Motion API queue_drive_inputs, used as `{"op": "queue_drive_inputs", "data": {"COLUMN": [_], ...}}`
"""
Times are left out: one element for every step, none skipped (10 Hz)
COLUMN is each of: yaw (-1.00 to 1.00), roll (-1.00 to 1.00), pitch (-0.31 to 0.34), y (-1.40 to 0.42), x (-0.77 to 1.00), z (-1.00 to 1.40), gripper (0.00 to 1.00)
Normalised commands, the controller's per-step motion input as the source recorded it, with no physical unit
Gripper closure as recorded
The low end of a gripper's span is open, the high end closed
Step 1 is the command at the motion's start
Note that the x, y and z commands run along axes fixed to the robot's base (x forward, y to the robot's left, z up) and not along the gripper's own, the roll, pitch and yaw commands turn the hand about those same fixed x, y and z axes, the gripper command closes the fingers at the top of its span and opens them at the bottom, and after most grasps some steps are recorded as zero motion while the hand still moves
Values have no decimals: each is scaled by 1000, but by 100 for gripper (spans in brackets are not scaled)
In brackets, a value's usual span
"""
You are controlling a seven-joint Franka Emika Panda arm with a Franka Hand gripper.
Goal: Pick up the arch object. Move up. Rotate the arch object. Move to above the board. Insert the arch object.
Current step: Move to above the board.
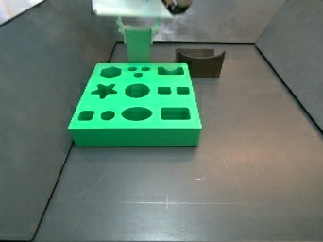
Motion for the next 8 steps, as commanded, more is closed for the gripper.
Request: {"op": "queue_drive_inputs", "data": {"yaw": [104,69,59,48,45,39,35,30], "roll": [111,100,94,82,72,58,48,34], "pitch": [118,87,77,63,61,61,65,74], "y": [50,47,45,42,41,38,36,35], "x": [-88,-84,-82,-77,-74,-67,-59,-47], "z": [1000,1000,1000,1000,1000,1000,1000,1000], "gripper": [100,100,100,100,100,100,100,100]}}
